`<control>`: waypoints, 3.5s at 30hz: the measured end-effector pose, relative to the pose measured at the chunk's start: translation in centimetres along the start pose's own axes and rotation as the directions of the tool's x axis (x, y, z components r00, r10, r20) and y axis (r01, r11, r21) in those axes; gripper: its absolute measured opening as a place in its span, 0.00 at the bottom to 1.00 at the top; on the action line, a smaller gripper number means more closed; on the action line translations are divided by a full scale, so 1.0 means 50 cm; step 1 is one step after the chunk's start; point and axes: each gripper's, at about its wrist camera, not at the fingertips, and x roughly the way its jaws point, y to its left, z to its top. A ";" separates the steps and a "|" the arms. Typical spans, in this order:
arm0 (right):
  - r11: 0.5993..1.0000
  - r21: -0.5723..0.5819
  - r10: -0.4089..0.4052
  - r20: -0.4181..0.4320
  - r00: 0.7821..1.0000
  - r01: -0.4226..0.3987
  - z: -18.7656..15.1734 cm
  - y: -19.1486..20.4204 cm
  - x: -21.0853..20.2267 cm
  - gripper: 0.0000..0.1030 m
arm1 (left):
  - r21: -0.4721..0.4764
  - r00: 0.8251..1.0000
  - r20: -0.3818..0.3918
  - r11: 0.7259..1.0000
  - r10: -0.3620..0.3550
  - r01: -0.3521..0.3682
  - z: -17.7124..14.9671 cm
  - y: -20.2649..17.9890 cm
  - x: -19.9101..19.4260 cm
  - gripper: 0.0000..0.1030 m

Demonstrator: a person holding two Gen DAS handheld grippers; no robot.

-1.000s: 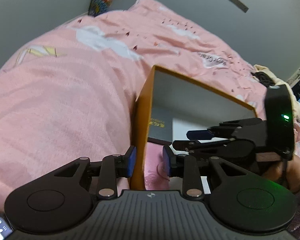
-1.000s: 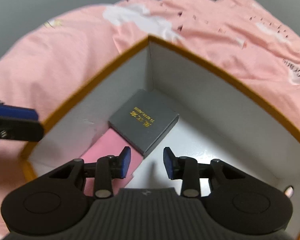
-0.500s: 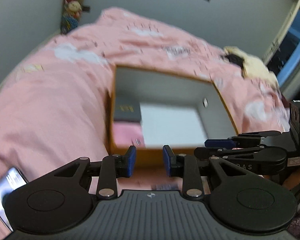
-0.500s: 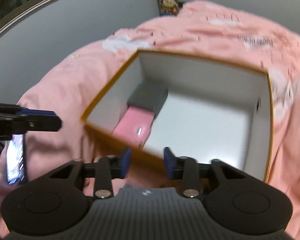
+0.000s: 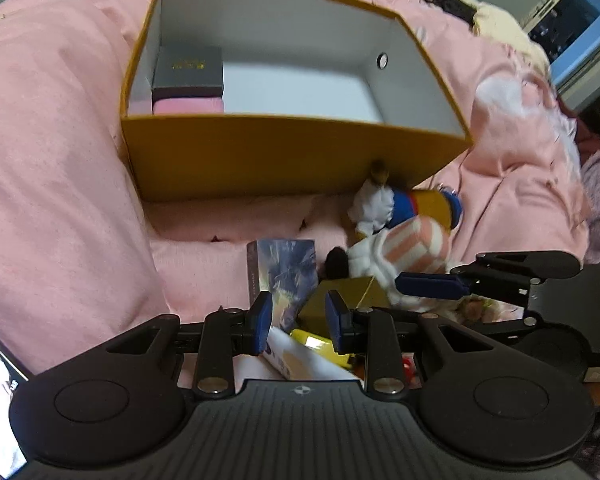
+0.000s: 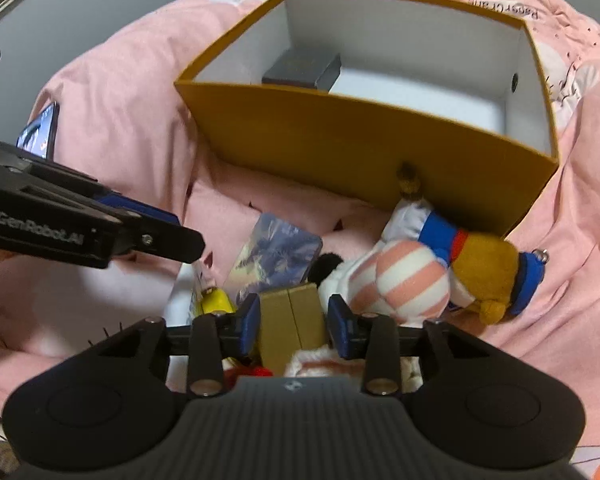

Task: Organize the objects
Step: 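Withdraw both tools from the box back toward the pile, then grasp the blue photo card pack with the left tool while the right tool grasps the gold box, then lift and carry the photo card pack and gold box over the orange box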

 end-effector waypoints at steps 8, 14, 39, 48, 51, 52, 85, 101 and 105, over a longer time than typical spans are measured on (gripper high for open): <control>0.999 -0.053 0.009 -0.025 1.000 -0.010 -0.008 0.009 0.033 0.52 | 0.018 0.999 -0.016 0.999 0.034 -0.034 0.000 0.004 0.023 0.33; 0.996 -0.088 0.017 -0.018 1.000 -0.018 -0.006 0.010 0.048 0.47 | -0.010 0.998 -0.042 0.999 0.038 -0.039 0.016 0.019 0.054 0.46; 0.999 -0.030 0.043 -0.014 0.999 -0.044 0.026 -0.041 0.048 0.45 | -0.085 0.987 -0.160 0.996 -0.020 0.006 0.045 0.061 0.197 0.55; 0.999 -0.001 0.049 -0.012 0.999 -0.049 0.023 -0.048 0.044 0.45 | -0.139 0.989 -0.125 0.989 -0.077 0.059 0.032 0.073 0.190 0.49; 0.999 0.003 0.044 -0.010 0.999 -0.044 0.018 -0.045 0.037 0.45 | -0.112 0.994 -0.101 0.993 -0.046 0.035 0.027 0.056 0.165 0.39; 0.999 0.007 0.042 -0.008 0.999 -0.042 0.016 -0.045 0.033 0.45 | -0.101 0.995 -0.091 0.994 -0.041 0.032 0.025 0.050 0.154 0.35; 0.985 0.148 0.081 0.022 0.996 -0.084 -0.008 -0.073 0.021 0.47 | -0.037 0.992 -0.115 0.998 -0.047 0.043 -0.044 0.027 0.119 0.32; 0.997 0.049 0.044 0.228 0.973 -0.056 0.101 -0.047 -0.102 0.46 | -0.078 0.989 0.127 0.994 -0.070 0.081 -0.018 0.026 -0.054 0.25; 0.999 0.022 0.042 0.274 0.961 -0.050 0.130 -0.045 -0.132 0.46 | -0.092 0.975 0.198 0.988 -0.101 0.121 0.010 0.022 -0.095 0.25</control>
